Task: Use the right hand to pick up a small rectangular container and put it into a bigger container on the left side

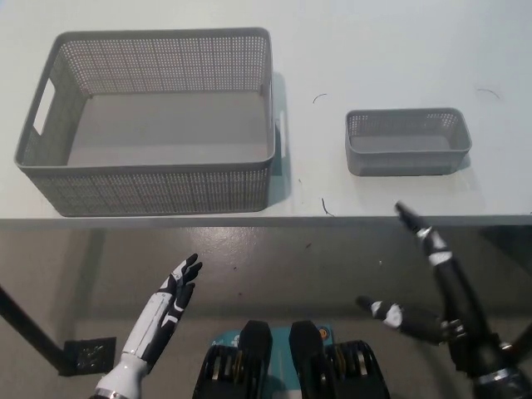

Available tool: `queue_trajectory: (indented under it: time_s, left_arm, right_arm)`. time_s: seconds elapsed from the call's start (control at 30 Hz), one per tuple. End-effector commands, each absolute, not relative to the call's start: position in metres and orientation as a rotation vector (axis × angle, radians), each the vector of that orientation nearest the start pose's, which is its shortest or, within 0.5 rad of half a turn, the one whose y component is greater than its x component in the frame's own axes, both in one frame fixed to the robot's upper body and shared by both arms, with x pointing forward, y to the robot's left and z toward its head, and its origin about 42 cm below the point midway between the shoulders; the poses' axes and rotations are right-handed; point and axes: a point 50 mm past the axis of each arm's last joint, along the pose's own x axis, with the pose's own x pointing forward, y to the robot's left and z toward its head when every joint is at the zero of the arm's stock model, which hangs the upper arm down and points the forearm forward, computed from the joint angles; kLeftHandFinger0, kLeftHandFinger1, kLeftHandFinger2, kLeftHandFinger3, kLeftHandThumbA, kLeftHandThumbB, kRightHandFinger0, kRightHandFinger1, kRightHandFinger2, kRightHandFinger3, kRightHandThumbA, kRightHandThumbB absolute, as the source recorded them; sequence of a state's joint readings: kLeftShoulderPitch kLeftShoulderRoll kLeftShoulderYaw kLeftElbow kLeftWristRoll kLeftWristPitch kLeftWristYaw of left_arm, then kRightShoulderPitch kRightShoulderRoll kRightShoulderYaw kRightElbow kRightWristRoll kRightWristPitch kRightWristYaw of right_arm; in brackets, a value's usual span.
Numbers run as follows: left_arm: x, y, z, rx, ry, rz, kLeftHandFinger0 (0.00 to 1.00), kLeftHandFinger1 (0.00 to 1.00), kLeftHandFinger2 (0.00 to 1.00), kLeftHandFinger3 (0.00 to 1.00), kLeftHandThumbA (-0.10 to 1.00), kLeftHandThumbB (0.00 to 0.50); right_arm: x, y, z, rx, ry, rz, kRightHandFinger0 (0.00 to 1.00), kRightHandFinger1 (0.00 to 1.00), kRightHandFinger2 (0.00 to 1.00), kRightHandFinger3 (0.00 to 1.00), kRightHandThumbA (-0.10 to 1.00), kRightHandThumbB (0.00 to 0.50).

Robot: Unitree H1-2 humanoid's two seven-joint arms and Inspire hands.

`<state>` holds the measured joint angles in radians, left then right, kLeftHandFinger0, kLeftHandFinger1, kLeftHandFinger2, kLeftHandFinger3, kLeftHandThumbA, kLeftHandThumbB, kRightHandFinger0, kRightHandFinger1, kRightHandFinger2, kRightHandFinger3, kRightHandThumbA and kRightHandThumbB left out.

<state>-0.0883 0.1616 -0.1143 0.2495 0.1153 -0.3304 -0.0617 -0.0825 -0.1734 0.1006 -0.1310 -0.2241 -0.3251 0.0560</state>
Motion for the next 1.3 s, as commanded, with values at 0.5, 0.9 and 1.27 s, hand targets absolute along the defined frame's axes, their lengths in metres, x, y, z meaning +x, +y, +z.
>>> queue_trajectory:
  time_s: [0.5,0.9,1.27]
  left_arm:
    - [0.319,0.234,0.095,0.314,-0.248,-0.266,1.00,1.00,1.00,1.00,1.00,0.276]
    - [0.321,0.233,0.093,0.316,-0.248,-0.275,1.00,1.00,1.00,1.00,1.00,0.276]
    - [0.319,0.235,0.091,0.324,-0.240,-0.282,1.00,1.00,1.00,1.00,1.00,0.283]
  right_arm:
    - [0.442,-0.273,0.476,-1.147,-0.446,0.305,1.00,1.00,1.00,1.00,1.00,0.387]
    - [0.519,-0.235,0.502,-1.457,-0.149,0.365,1.00,1.00,1.00,1.00,1.00,0.405]
    - [0.551,-0.197,0.478,-1.684,-0.020,0.474,1.00,1.00,1.00,1.00,1.00,0.408]
